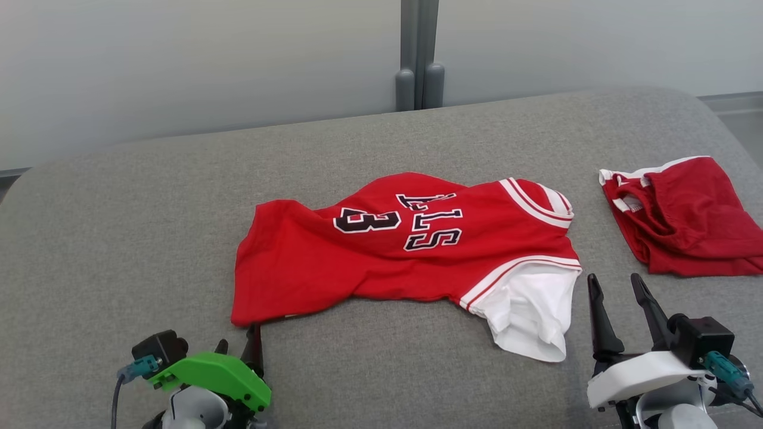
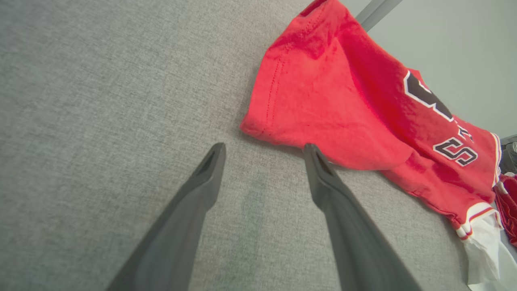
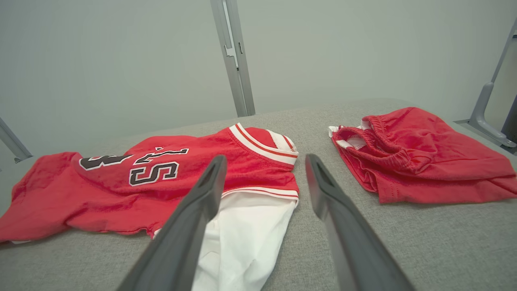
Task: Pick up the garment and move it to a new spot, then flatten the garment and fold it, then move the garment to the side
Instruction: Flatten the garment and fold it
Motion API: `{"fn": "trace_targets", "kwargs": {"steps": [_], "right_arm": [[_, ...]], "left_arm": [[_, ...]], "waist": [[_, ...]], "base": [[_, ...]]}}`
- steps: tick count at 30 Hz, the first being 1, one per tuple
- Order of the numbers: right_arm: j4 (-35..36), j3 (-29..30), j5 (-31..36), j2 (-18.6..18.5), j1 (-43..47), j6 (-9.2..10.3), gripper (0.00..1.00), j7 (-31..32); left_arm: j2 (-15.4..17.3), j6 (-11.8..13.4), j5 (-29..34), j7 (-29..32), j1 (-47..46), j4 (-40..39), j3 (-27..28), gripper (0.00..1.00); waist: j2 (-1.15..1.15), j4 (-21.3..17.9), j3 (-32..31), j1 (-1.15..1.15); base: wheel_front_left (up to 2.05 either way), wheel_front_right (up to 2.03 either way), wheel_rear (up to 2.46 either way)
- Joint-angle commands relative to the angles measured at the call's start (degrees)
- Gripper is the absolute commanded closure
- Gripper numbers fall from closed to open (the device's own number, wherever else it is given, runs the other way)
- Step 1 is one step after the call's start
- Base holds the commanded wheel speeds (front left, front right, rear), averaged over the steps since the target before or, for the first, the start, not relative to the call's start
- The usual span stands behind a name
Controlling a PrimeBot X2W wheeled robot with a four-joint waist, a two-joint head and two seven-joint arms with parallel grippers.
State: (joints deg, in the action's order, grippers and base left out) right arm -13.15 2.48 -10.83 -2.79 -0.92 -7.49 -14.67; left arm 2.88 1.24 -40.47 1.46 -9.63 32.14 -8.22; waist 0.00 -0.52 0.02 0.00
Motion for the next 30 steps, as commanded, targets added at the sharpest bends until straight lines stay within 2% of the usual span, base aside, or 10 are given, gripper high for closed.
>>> {"fn": "trace_targets", "kwargs": {"steps": [1, 6, 17, 20, 21, 23, 24, 25, 26, 30], "right_arm": [[0.0, -0.1, 0.2, -0.2, -0.8, 0.00, 0.00, -0.1], [0.3, 0.1, 0.4, -0.2, -1.6, 0.00, 0.00, -0.1], [0.4, 0.1, 0.7, -0.2, -2.3, 0.00, 0.00, -0.2], [0.3, 0.2, 0.9, -0.2, -2.6, 0.00, 0.00, -0.2], [0.3, 0.2, 0.9, -0.2, -2.6, 0.00, 0.00, -0.3], [0.3, 0.4, 1.0, -0.2, -2.4, 0.00, 0.00, -0.3], [0.3, 0.4, 1.0, -0.2, -2.4, 0.00, 0.00, -0.3], [0.3, 0.4, 1.0, -0.2, -2.4, 0.00, 0.00, -0.3], [0.2, 0.4, 1.0, -0.2, -2.3, 0.00, 0.00, -0.3], [0.3, 0.4, 1.0, -0.2, -2.0, 0.00, 0.00, -0.4]], "left_arm": [[0.1, 0.5, -2.8, -0.4, -2.6, 2.6, -0.6, 0.00], [0.1, 1.1, -6.7, -1.7, -5.8, 7.8, -1.5, 0.00], [0.1, -0.7, -10.4, -5.2, -11.3, 16.6, -0.7, 0.00], [0.1, -2.0, -11.5, -6.1, -12.3, 18.0, -0.1, 0.28], [0.1, -2.5, -12.0, -6.3, -12.6, 18.2, -0.1, 0.46], [0.1, -3.0, -12.2, -6.6, -13.0, 19.1, -0.3, 0.73], [0.1, -3.3, -12.1, -6.8, -13.2, 19.4, -0.4, 0.91], [0.1, -3.3, -12.1, -6.8, -13.2, 19.4, -0.4, 0.91], [0.1, -3.4, -12.1, -6.8, -13.4, 19.8, -0.5, 1.00], [0.1, -4.7, -12.1, -9.0, -13.8, 20.6, -0.7, 1.00]], "waist": [[0.00, -1.0, 1.1, 0.00], [0.00, -2.3, 2.4, 0.00], [0.00, -3.8, 3.9, 0.00], [0.00, -4.0, 4.0, 0.00], [0.00, -4.0, 4.0, 0.00], [0.00, -4.0, 3.9, 0.00], [0.00, -3.9, 3.9, 0.00], [0.00, -3.9, 3.9, 0.00], [0.00, -3.9, 3.8, 0.00], [0.00, -3.8, 3.5, 0.00]], "base": [[0.00, 0.00, 0.00], [0.00, 0.00, 0.00], [0.00, 0.00, 0.00], [0.00, 0.00, 0.00], [0.00, 0.00, 0.00], [0.00, 0.00, 0.00], [0.00, 0.00, 0.00], [0.00, 0.00, 0.00], [0.00, 0.00, 0.00], [0.00, 0.00, 0.00]]}}
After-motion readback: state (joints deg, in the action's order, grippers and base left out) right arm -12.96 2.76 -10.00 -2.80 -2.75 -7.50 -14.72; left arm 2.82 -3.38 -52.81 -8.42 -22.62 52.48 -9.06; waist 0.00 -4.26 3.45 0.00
